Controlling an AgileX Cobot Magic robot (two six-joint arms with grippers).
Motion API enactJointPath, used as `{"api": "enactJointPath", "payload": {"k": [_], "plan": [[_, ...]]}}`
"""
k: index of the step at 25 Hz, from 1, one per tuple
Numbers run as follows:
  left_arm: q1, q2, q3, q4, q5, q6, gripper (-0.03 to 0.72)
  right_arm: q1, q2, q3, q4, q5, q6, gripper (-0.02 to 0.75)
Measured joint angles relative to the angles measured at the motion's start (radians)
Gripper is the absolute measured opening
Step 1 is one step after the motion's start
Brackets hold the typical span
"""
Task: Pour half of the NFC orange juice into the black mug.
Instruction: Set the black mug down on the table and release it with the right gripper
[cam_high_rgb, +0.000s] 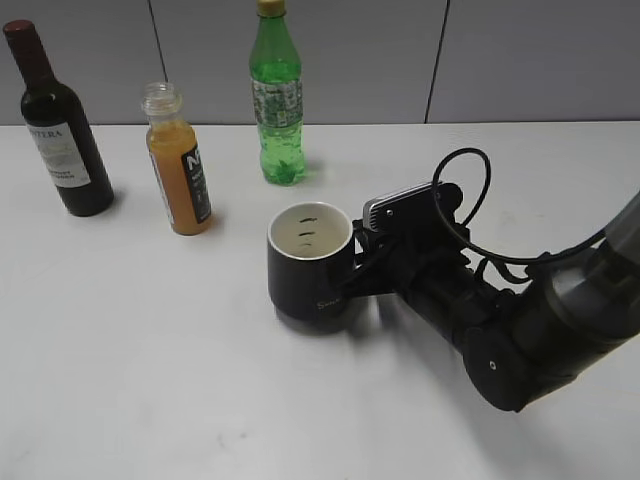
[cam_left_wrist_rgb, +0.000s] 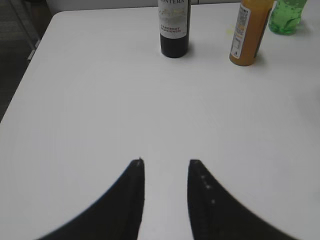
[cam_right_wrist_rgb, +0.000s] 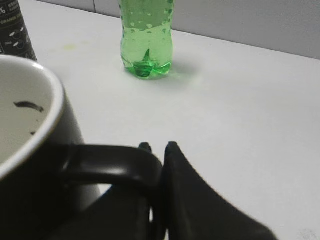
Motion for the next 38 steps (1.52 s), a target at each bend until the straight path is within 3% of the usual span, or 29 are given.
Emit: {"api": "enactJointPath", "payload": {"k": [11,21,24,33,38], "plan": [[0.0,0.0,0.0,0.0,0.0,0.0,0.238,0.006,0.015,0.0,-0.037,-0.001,0.011,0.043],[0.0,0.0,0.0,0.0,0.0,0.0,0.238,0.006,0.021,0.033,-0.038,-0.02,0.023,0.096],[0.0,0.0,0.0,0.0,0.0,0.0,0.238,0.006,0.021,0.051,-0.037,-0.034,0.024,0.153],[0.0,0.0,0.0,0.0,0.0,0.0,0.237,0.007,0.021,0.092,-0.018,-0.054,0.028,0.452],[0.0,0.0,0.0,0.0,0.0,0.0,0.237,0.007,0.001,0.136,-0.012,-0.067,0.029,0.561]]}}
